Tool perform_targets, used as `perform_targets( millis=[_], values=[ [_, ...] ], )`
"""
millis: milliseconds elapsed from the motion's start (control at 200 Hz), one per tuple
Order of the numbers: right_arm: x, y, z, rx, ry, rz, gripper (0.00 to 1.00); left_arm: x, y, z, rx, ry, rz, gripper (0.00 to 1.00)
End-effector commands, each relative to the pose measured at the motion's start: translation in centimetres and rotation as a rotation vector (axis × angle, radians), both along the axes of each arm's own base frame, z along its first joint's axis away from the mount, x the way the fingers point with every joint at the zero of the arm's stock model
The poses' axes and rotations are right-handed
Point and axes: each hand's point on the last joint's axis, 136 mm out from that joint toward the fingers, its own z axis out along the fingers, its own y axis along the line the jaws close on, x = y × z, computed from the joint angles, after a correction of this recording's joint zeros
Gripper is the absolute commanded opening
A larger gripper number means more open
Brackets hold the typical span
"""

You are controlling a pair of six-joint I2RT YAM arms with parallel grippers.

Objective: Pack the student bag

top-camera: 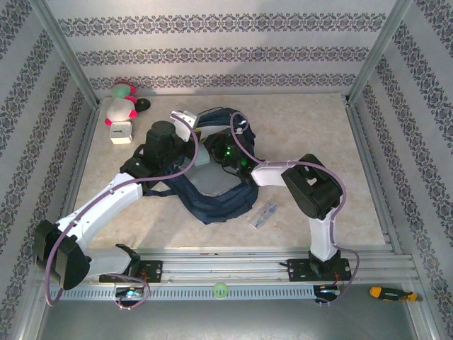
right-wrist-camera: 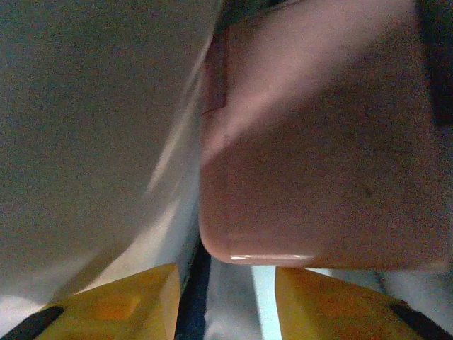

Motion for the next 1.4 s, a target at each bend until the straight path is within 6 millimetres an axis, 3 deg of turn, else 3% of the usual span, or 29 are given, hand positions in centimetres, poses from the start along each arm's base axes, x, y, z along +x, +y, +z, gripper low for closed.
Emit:
perform_targets(
  millis=[0,200,450,600,705,884,1014,1244,1394],
  values=[
    [1.2,-3.7,0.4,-0.078,-0.028,-0.113,0.41,-0.9,-0.3,9.4,-0.13,-0.242,-0.024,0.01],
    [-0.3,-4.1,2.8,-0.151,-0.082,-0.077,0.43,-0.8,-0.2,8.5,-0.122,-0.223,-0.019,0.01],
    [-6.5,-2.4,6.3,-0.194,-0.142,0.034,0.51,-0.8,-0.9,6.7,-0.156,-0.18,-0.042,0.01],
    [-9.9,-2.5,7.1,-0.239,-0.144,0.143,0.59,-0.7,-1.1,6.0,-0.141,-0.185,-0.056,0.01],
    [-11.9,-3.3,7.1,-0.276,-0.14,0.211,0.6,-0.4,-1.4,4.2,-0.081,-0.164,-0.073,0.01],
    [-15.1,-6.5,7.4,-0.355,-0.1,0.25,0.6,0.0,-1.6,0.4,-0.062,-0.095,-0.065,0.0],
    [-17.4,-10.6,6.4,-0.451,0.011,0.24,0.63,0.4,-0.6,-0.3,-0.076,-0.085,0.005,0.0],
    [-23.8,-19.1,1.7,-0.673,0.383,0.223,0.65,1.2,3.0,-0.8,0.053,-0.082,0.189,0.0],
    [-27.3,-21.3,-1.4,-0.74,0.554,0.237,0.66,1.0,3.0,-0.6,0.069,-0.093,0.181,0.0]
  ],
)
